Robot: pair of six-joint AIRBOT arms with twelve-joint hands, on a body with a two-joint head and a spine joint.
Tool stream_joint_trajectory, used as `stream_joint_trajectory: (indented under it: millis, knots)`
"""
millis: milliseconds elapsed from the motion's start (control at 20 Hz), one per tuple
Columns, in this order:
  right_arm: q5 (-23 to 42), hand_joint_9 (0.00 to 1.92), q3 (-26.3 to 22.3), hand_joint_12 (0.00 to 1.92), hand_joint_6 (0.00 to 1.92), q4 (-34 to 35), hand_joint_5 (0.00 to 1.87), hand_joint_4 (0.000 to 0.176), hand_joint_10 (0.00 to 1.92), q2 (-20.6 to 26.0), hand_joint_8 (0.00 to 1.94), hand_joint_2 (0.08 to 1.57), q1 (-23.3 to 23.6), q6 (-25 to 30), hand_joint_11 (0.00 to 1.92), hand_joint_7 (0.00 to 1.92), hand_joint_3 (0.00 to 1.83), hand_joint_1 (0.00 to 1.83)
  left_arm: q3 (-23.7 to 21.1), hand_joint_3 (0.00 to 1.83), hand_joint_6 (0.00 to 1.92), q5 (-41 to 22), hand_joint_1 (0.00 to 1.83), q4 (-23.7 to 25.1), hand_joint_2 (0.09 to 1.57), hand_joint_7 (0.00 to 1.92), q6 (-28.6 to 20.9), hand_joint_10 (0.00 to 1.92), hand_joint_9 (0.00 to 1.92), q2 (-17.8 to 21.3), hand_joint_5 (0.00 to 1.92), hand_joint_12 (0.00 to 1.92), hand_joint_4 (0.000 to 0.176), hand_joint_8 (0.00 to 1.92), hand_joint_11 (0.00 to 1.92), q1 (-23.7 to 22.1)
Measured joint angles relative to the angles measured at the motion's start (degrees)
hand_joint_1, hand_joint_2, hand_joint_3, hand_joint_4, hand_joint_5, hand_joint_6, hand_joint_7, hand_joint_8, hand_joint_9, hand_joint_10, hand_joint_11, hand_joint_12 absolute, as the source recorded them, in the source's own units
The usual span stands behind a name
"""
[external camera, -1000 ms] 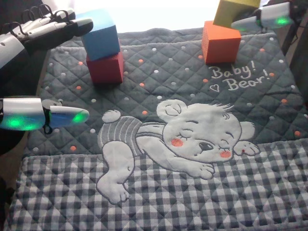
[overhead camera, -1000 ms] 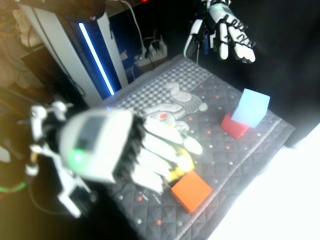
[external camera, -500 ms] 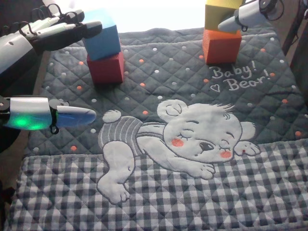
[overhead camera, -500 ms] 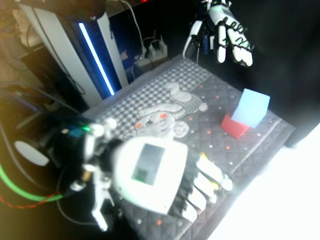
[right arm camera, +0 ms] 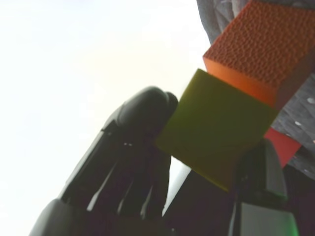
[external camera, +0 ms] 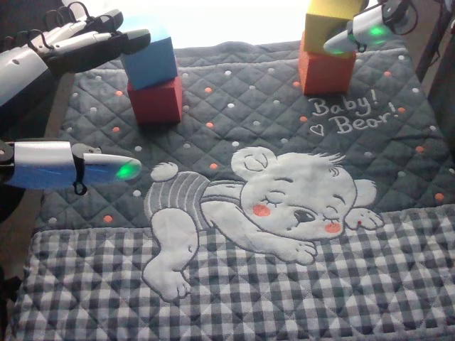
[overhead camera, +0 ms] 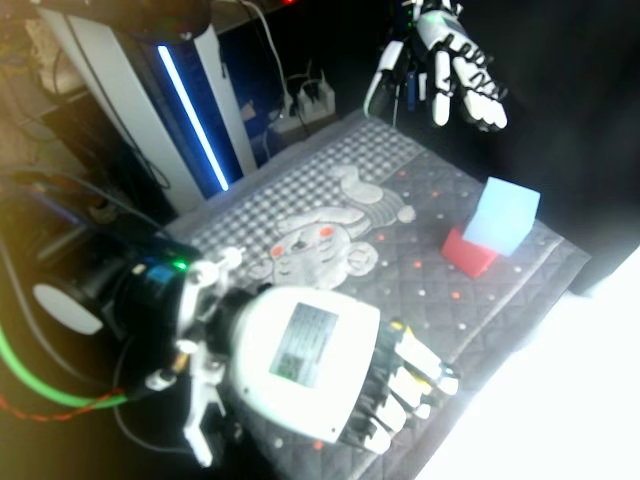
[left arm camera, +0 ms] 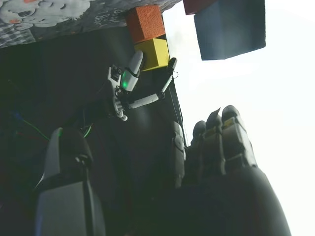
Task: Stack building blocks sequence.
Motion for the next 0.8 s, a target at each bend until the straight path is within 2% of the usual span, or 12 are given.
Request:
stream_joint_trajectory:
  millis: [50, 100, 150, 200, 250, 300, 400, 450, 500, 600, 700, 800]
  knots:
    - [0.02, 1.31, 0.00, 1.10, 0.93, -0.09, 1.00, 0.000, 0.70, -0.09, 0.10, 1.10, 0.00, 0.02, 1.15, 1.42, 0.00, 1.16, 0.00, 0.00, 0.01, -0.04, 0.86, -0.02, 0.92, 0.02, -0.11, 0.00, 0.00, 0.00, 0.27, 0.00, 0.067, 0.01, 0.00, -0.02]
    - [0.04, 1.28, -0.11, 0.98, 0.81, -0.24, 0.96, 0.000, 0.57, -0.09, 0.77, 1.09, 0.00, 0.02, 1.15, 1.19, 0.02, 1.25, 0.00, 0.00, 0.01, -0.02, 0.87, -0.04, 0.92, 0.02, -0.15, 0.00, 0.00, 0.00, 0.27, 0.00, 0.063, 0.00, 0.00, 0.00]
    - [0.07, 1.09, -0.35, 0.88, 0.29, -0.37, 0.82, 0.000, 0.36, -0.09, 0.37, 1.09, -0.02, -0.02, 0.96, 0.97, 0.01, 1.09, 0.00, 0.00, 0.01, -0.02, 0.87, -0.04, 0.91, 0.02, -0.17, 0.00, 0.00, -0.02, 0.29, 0.00, 0.055, 0.00, 0.00, 0.00]
    - [0.26, 0.93, -0.57, 0.76, 0.01, -0.37, 0.60, 0.000, 0.09, -0.09, 0.03, 1.04, -0.31, 0.04, 0.67, 0.88, 0.00, 0.93, 0.37, 0.00, 0.01, 0.00, 0.87, -0.07, 0.92, 0.02, -0.24, 0.00, 0.00, -0.50, 0.29, 0.00, 0.061, 0.00, 0.00, -0.02]
    - [0.33, 0.93, -0.61, 0.76, 0.01, -0.37, 0.60, 0.000, 0.09, -0.09, 0.03, 1.04, -0.42, 0.09, 0.67, 0.88, 0.00, 0.93, 0.37, 0.00, 0.01, 0.02, 0.87, -0.13, 0.92, 0.02, -0.26, 0.00, 0.00, -0.55, 0.29, 0.00, 0.061, 0.00, 0.00, -0.02]
    - [0.46, 0.87, -0.81, 0.64, 0.00, -0.39, 0.51, 0.000, 0.03, -0.09, 0.01, 1.03, -0.57, 0.04, 0.64, 0.81, 0.00, 0.89, 0.35, 0.00, 0.01, 0.15, 0.87, -0.07, 0.92, 0.02, -0.35, 0.00, 0.00, -0.59, 0.29, 0.00, 0.065, 0.00, 0.00, 0.00]
    - [0.07, 0.72, -1.09, 0.94, 0.00, -0.39, 0.42, 0.050, 0.01, -0.07, 0.00, 0.99, -0.72, 0.00, 0.47, 0.61, 0.00, 0.82, 0.37, 0.00, 0.01, 0.17, 0.88, 0.13, 0.92, 0.03, -0.39, 0.00, 0.00, -0.59, 0.30, 0.00, 0.051, 0.00, 0.01, -0.02]
    - [-0.04, 0.70, -1.31, 1.10, 0.00, -0.44, 0.39, 0.058, 0.00, -0.09, 0.00, 1.00, -0.74, 0.00, 0.39, 0.56, 0.00, 0.82, 0.37, 0.00, 0.01, 0.17, 0.88, -0.02, 0.92, 0.03, -0.39, 0.00, 0.00, -0.59, 0.31, 0.00, 0.051, 0.00, 0.01, -0.02]
    - [-0.17, 0.66, -1.44, 1.17, 0.00, -0.46, 0.37, 0.062, 0.00, -0.09, 0.00, 1.01, -0.74, 0.02, 0.33, 0.51, 0.00, 0.82, 0.37, 0.00, 0.01, 0.17, 0.89, -0.04, 0.92, 0.02, -0.39, 0.00, 0.00, -0.59, 0.31, 0.00, 0.054, 0.00, 0.00, -0.02]
    - [-0.13, 0.52, -1.75, 1.25, 0.00, -0.61, 0.31, 0.068, 0.00, -0.09, 0.00, 1.00, -0.74, 0.00, 0.06, 0.45, 0.00, 0.78, 0.37, 0.01, 0.00, 0.22, 0.85, -0.02, 0.93, 0.02, -0.42, 0.00, 0.00, -0.59, 0.29, 0.00, 0.069, 0.00, 0.00, -0.02]
    - [-0.17, 0.50, -2.14, 1.29, 0.00, -0.76, 0.31, 0.074, 0.00, -0.07, 0.01, 0.99, -0.74, 0.00, 0.01, 0.47, 0.00, 0.79, 0.37, 0.00, 0.00, 0.24, 0.84, -0.04, 0.93, 0.02, -0.42, 0.00, 0.00, -0.59, 0.28, 0.00, 0.074, 0.00, 0.00, -0.02]
    - [-0.17, 0.49, -2.47, 1.33, 0.00, -0.85, 0.31, 0.073, 0.00, 0.24, 0.00, 0.99, -0.74, 0.00, 0.01, 0.47, 0.00, 0.79, 0.37, 0.00, 0.00, 0.24, 0.88, 0.04, 0.92, 0.02, -0.42, 0.00, 0.00, -0.59, 0.28, 0.00, 0.077, 0.00, 0.00, -0.02]
